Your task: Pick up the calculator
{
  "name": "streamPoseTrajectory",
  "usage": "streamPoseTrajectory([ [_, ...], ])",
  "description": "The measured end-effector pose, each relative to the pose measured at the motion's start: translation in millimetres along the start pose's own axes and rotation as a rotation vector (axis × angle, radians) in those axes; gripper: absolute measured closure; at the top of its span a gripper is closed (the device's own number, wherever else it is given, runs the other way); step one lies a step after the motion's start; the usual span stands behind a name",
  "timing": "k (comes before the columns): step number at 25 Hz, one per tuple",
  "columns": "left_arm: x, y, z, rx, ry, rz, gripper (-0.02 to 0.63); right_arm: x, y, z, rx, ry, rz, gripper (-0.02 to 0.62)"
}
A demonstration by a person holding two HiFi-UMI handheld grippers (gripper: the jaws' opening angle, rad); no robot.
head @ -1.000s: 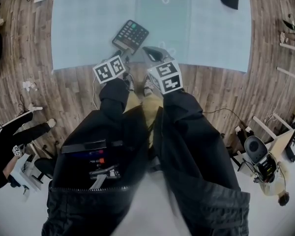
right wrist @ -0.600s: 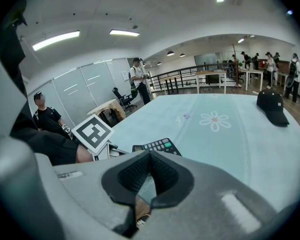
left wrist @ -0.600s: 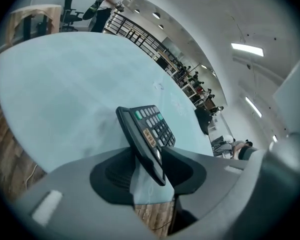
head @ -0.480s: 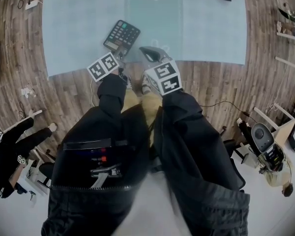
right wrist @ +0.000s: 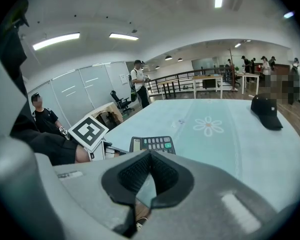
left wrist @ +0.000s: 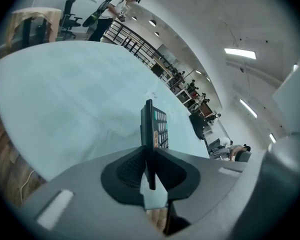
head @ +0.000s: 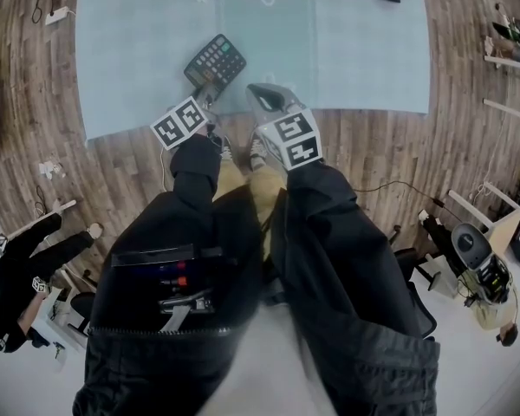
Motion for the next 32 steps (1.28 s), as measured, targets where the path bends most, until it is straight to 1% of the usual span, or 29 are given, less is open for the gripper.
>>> streamPoseTrajectory([
  [6, 13, -23, 15, -0.047, -0.054, -0.041, 0.557, 14, 1, 8, -0.020, -0.047, 0.009, 0.594],
  [11, 34, -54, 38, -0.097, -0.121, -0.105, 0.557, 43, 8, 23, -0.047, -0.122, 0.031, 0.594],
  [15, 57, -85, 67, -0.131, -0.206, -0.170, 0.557, 71, 19, 43, -0.074, -0.198, 0.073, 0.594],
  [22, 102, -145, 123, -0.230, -0.375, -0.289, 0.557, 124, 40, 82, -0.101, -0.379, 0.133, 0.594],
  [28, 128, -182, 171, -0.267, -0.497, -0.374, 0.557, 160, 55, 118, -0.126, -0.514, 0.163, 0.594],
  [32, 152, -203, 205, -0.289, -0.584, -0.434, 0.557, 192, 72, 136, -0.136, -0.603, 0.202, 0.594],
])
Point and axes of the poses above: the fingertips, and each gripper's own axes: z backward along the fingers, y to its left, x out of its top, the point moved 6 cm from there along z, backward along the fingers, and after that the axes turned 4 degrees about -z, right-handed, at the moved point
